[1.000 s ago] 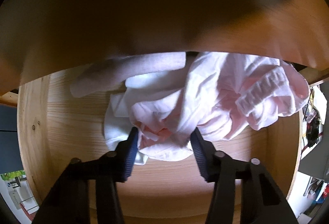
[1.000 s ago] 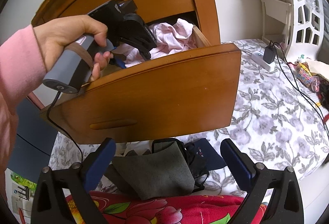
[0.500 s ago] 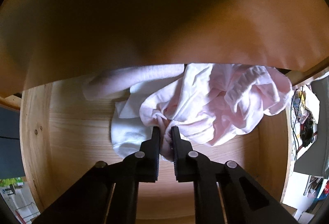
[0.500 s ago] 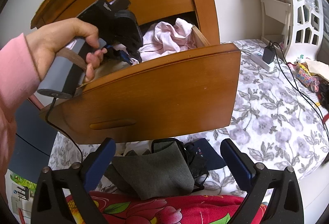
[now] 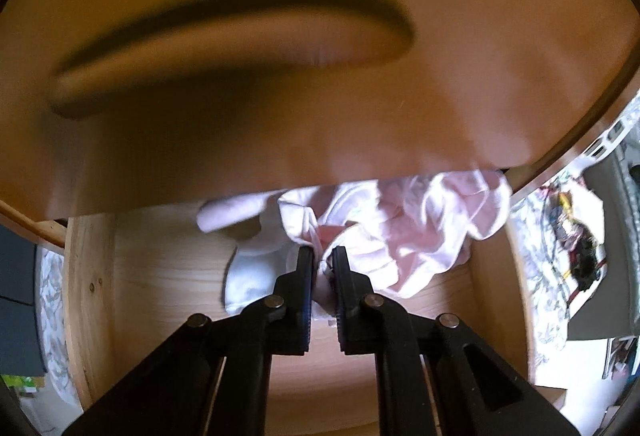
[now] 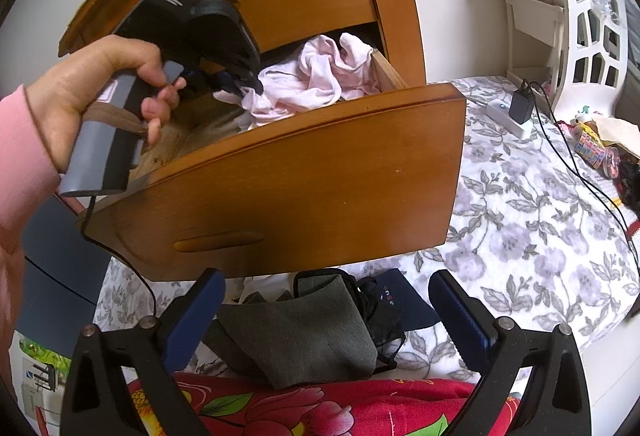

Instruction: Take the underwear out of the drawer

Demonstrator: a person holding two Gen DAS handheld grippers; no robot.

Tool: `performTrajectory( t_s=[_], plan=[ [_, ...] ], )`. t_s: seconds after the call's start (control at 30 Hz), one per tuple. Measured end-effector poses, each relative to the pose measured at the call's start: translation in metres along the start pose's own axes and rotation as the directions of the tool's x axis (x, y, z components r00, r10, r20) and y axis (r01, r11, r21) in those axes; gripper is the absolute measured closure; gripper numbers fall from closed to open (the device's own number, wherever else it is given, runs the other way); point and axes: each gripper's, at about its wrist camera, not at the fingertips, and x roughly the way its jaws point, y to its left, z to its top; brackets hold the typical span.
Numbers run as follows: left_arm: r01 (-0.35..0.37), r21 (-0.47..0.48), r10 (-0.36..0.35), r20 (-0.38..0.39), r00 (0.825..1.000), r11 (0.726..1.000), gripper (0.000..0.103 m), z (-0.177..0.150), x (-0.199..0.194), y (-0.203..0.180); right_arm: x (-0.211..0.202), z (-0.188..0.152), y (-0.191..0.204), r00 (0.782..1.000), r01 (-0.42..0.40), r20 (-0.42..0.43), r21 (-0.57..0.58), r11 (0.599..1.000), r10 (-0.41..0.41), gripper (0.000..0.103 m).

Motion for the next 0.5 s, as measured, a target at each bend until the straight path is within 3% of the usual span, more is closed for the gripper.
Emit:
performTrajectory(
  t_s=[0.3,0.5],
  plan=[
    [0.059,-0.001,-0.059,0.144,0.988,0.998,0.096,-0.004,-0.052,-0.001,-0.002,-0.002,0.001,1.000,0.011,0.005,-0.004,1.000,-0.011,0.000],
    [0.088,-0.011,-0.084,0.197,0.977,0.996,0.097,-0.014,-0.082,0.004,-0.003,-0.002,0.002,1.000,0.016,0.008,-0.008,1.000,-0.016,0.000]
  ],
)
